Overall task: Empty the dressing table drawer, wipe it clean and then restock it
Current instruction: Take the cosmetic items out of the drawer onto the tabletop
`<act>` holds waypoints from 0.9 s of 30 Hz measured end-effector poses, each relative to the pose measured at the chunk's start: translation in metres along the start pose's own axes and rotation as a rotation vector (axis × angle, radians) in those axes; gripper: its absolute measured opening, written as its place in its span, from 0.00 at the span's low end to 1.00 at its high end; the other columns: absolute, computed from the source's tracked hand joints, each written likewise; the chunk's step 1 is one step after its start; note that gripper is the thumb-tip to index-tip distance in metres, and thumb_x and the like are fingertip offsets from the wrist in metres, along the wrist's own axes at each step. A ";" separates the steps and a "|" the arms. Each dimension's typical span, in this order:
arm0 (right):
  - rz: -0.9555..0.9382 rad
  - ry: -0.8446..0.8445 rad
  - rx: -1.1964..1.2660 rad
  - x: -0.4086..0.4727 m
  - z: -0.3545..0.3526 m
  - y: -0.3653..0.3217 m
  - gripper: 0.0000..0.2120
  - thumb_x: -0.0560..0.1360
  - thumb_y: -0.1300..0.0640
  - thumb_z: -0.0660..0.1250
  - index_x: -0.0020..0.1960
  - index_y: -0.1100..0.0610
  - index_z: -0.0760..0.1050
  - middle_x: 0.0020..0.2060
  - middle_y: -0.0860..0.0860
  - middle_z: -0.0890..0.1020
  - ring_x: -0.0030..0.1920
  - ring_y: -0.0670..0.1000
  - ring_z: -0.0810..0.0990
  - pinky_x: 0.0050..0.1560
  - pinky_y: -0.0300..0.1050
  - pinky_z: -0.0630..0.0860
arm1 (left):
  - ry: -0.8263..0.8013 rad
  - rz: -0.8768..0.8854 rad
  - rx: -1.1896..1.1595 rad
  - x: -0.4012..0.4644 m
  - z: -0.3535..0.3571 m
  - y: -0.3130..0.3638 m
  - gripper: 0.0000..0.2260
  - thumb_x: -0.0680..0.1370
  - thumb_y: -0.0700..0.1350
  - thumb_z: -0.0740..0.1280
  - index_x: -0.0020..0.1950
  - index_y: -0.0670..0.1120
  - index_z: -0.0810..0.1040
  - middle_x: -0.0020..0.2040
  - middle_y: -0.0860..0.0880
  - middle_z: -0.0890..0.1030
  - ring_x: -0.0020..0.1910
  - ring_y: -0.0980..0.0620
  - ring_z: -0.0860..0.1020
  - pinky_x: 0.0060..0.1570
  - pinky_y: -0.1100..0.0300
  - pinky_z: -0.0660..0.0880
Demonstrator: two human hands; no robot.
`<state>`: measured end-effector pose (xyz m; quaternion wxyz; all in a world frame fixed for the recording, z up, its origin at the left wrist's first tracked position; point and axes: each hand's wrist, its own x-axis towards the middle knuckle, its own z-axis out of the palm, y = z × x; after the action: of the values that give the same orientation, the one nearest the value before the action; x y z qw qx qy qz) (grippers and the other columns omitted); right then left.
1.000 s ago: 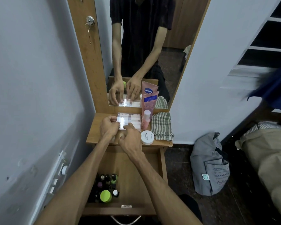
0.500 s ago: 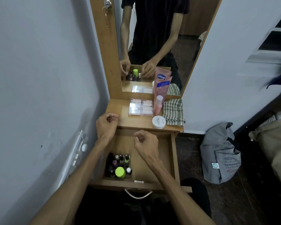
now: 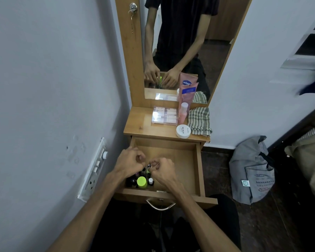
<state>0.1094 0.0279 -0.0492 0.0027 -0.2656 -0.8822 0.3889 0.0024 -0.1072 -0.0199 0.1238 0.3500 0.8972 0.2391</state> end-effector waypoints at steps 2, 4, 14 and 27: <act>-0.012 0.001 -0.020 0.000 0.000 -0.001 0.12 0.69 0.52 0.72 0.52 0.48 0.86 0.45 0.44 0.87 0.46 0.48 0.85 0.48 0.43 0.81 | -0.033 0.021 0.071 -0.001 0.002 0.002 0.09 0.67 0.46 0.74 0.47 0.52 0.86 0.42 0.58 0.81 0.47 0.55 0.75 0.51 0.57 0.74; -0.031 0.003 -0.040 0.001 -0.001 -0.001 0.11 0.70 0.52 0.72 0.52 0.47 0.86 0.46 0.44 0.87 0.47 0.48 0.85 0.44 0.39 0.78 | -0.059 0.025 0.116 0.000 0.004 0.004 0.08 0.68 0.46 0.74 0.47 0.52 0.85 0.41 0.59 0.80 0.48 0.54 0.74 0.52 0.56 0.73; -0.125 0.081 -0.080 0.005 -0.015 0.007 0.11 0.72 0.52 0.72 0.54 0.50 0.86 0.46 0.45 0.87 0.46 0.47 0.85 0.48 0.46 0.82 | -0.019 -0.036 0.004 0.005 0.008 0.001 0.07 0.66 0.45 0.79 0.43 0.52 0.87 0.39 0.57 0.83 0.47 0.54 0.76 0.57 0.53 0.72; -0.285 0.259 0.058 0.025 -0.070 -0.034 0.07 0.72 0.51 0.72 0.48 0.51 0.85 0.40 0.44 0.85 0.39 0.42 0.81 0.45 0.50 0.82 | 0.197 0.078 -0.203 0.041 -0.052 0.021 0.07 0.61 0.49 0.74 0.38 0.58 0.84 0.37 0.64 0.81 0.43 0.64 0.75 0.37 0.63 0.70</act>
<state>0.0870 0.0687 0.0181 0.1787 -0.1855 -0.8916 0.3724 -0.0358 -0.0830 0.0328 0.0605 0.3450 0.8621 0.3662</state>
